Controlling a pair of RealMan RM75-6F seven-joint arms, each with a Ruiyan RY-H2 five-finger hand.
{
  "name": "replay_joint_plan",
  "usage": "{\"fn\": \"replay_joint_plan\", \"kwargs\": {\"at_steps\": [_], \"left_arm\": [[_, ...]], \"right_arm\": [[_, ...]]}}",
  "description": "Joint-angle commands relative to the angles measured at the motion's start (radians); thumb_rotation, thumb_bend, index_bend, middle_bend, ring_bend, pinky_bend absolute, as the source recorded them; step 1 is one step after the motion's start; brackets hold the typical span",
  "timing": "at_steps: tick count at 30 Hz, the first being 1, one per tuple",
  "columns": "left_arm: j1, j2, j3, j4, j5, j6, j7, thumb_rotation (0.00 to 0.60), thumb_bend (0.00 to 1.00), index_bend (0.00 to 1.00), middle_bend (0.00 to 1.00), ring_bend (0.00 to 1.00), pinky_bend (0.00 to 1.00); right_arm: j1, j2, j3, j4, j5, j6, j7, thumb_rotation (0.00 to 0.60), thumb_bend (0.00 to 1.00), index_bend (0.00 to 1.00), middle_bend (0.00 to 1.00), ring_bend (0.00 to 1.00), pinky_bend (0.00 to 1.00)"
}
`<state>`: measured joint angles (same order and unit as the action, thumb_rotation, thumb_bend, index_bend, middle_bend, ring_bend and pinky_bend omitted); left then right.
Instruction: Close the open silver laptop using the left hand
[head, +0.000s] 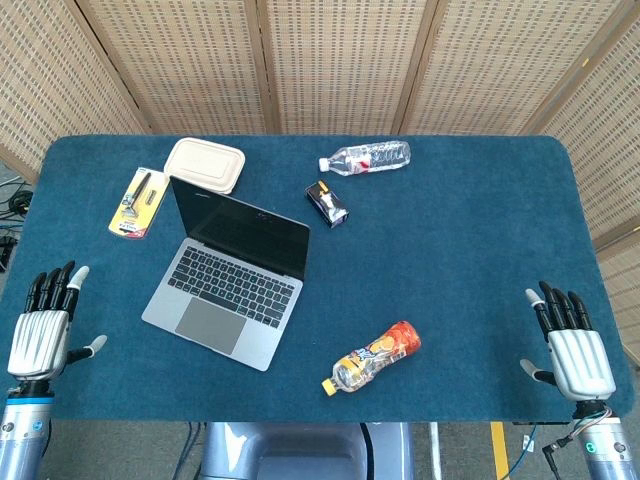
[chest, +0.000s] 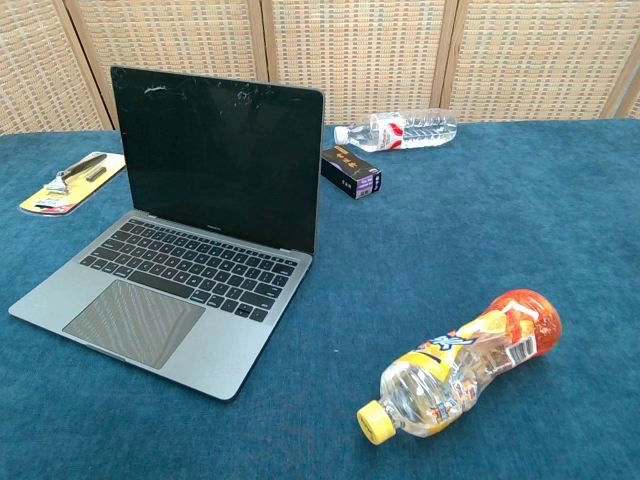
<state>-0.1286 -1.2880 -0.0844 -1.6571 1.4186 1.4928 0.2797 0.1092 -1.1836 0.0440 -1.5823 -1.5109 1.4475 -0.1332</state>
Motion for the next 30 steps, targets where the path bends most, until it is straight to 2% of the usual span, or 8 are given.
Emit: {"fn": "replay_joint_plan", "kwargs": {"at_steps": [1,30], "left_arm": [[0.0,0.001,0.0,0.001,-0.002,-0.002,-0.002,0.6,0.13,0.0,0.0,0.0,0.0],[-0.001,0.002,0.009,-0.004,0.021,0.004,0.004,0.6,0.14,0.0,0.0,0.0,0.0]], "right_arm": [[0.001,-0.001,-0.001,0.001,0.001,-0.004,-0.002,0.6,0.05,0.0,0.0,0.0,0.0],[-0.002,0.003,0.0,0.0,0.0,-0.002,0.007,0.6,0.05,0.0,0.0,0.0,0.0]]}}
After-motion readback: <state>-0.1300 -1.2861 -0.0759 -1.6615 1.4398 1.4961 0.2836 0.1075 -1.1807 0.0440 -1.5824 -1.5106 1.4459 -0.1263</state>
